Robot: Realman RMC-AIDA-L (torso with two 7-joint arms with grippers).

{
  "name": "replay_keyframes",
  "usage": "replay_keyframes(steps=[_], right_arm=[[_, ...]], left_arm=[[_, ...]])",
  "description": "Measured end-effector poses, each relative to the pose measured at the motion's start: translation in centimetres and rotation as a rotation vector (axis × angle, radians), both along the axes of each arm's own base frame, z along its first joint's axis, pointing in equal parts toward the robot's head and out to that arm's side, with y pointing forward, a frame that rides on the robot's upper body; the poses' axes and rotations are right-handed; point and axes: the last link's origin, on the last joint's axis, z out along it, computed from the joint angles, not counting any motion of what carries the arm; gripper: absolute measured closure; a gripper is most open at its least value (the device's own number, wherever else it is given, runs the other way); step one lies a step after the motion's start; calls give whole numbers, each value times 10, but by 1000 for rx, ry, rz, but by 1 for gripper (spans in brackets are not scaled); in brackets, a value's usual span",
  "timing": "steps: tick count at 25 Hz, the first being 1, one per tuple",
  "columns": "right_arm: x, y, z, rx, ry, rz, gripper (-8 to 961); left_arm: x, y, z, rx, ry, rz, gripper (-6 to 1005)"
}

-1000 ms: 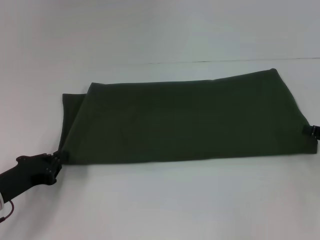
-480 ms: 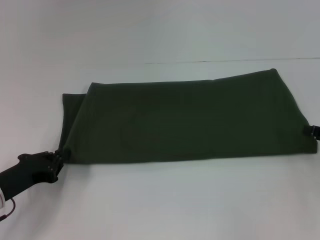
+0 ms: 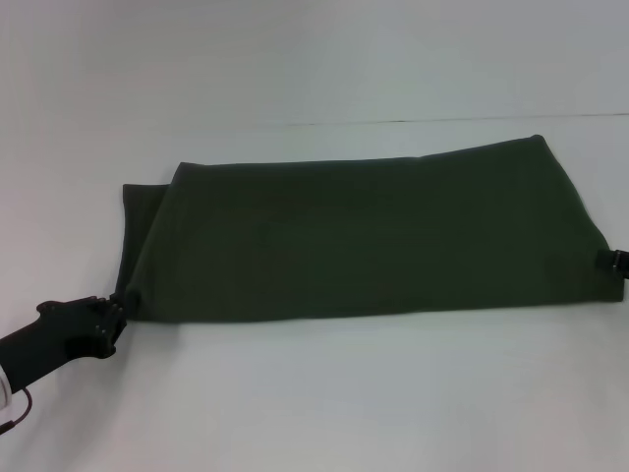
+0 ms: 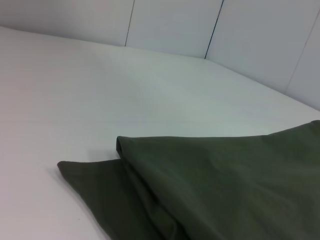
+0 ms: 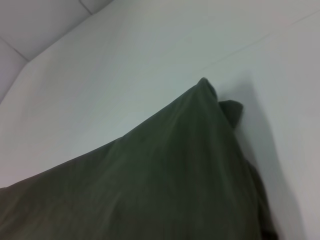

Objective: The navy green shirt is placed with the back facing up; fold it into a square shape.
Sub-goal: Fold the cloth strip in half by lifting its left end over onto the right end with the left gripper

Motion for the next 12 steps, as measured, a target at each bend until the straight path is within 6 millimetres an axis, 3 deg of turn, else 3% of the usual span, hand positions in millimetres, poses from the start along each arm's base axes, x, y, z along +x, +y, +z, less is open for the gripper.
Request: replay_keyframes(steps=[12], right_arm=[[1,-3,-6,-5,9,-12,433]], left_arm=[[1,1,0,0,0,-2,962]])
